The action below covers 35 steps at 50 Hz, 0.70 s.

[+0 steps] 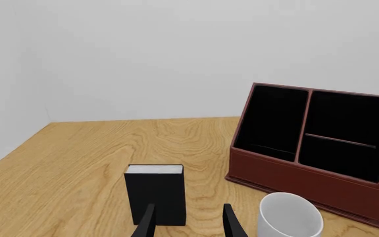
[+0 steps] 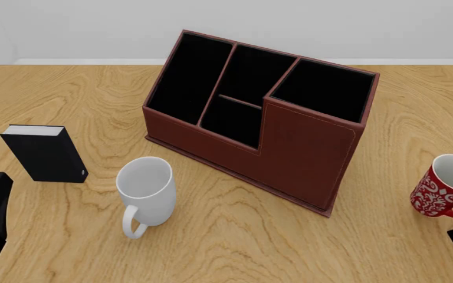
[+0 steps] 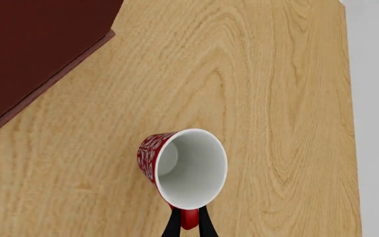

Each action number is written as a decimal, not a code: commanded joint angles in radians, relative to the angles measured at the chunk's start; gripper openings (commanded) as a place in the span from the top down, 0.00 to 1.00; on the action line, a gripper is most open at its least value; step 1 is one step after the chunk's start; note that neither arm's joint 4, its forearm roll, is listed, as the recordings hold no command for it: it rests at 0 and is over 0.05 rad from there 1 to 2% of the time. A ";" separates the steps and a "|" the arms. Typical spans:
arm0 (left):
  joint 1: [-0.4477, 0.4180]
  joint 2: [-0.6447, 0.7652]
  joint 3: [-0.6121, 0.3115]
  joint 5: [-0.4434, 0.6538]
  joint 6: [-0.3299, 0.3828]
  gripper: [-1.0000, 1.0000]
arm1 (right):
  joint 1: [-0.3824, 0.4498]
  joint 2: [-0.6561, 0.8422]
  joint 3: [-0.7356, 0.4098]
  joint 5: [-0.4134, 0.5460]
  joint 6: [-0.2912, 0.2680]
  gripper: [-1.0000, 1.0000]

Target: Pick up the red mug and place it to the right of the caddy.

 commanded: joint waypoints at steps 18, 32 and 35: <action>0.002 -0.001 0.005 -0.010 -0.011 0.00 | 0.170 -0.143 -0.010 0.113 0.019 1.00; 0.004 -0.001 0.003 -0.009 -0.011 0.00 | 0.271 -0.101 0.006 0.067 0.042 1.00; 0.004 -0.001 0.002 -0.008 -0.011 0.00 | 0.294 -0.099 0.001 0.068 0.051 1.00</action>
